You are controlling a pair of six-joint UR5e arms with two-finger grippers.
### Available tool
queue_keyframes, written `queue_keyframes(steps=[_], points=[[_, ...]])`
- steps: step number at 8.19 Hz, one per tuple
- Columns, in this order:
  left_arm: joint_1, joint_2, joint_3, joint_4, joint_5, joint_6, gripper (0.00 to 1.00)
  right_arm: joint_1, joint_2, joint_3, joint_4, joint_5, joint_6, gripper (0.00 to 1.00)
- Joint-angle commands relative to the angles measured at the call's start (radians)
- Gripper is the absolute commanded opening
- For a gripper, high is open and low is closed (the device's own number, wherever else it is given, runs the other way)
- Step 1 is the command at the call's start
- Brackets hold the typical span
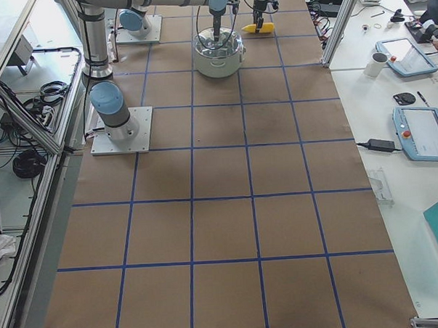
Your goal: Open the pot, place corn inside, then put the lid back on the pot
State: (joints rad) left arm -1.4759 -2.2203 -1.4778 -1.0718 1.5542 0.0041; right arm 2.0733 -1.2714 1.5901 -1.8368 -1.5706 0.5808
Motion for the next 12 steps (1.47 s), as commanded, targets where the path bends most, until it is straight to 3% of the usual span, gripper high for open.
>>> queue_keyframes(steps=[1,4,10,12], points=[[-0.003,0.002,0.001,-0.004,0.055,-0.025,0.00,0.002,0.003,0.001,-0.013,0.014,-0.001,0.74],[-0.004,0.130,0.005,-0.090,0.072,-0.024,0.00,0.002,0.001,-0.001,-0.015,0.029,-0.001,0.66],[-0.067,0.356,0.001,-0.377,0.021,-0.036,0.00,0.001,0.000,0.001,-0.039,0.027,-0.002,0.66],[-0.067,0.387,-0.004,-0.386,0.007,-0.024,0.00,-0.005,0.000,-0.001,-0.047,0.017,-0.007,0.66]])
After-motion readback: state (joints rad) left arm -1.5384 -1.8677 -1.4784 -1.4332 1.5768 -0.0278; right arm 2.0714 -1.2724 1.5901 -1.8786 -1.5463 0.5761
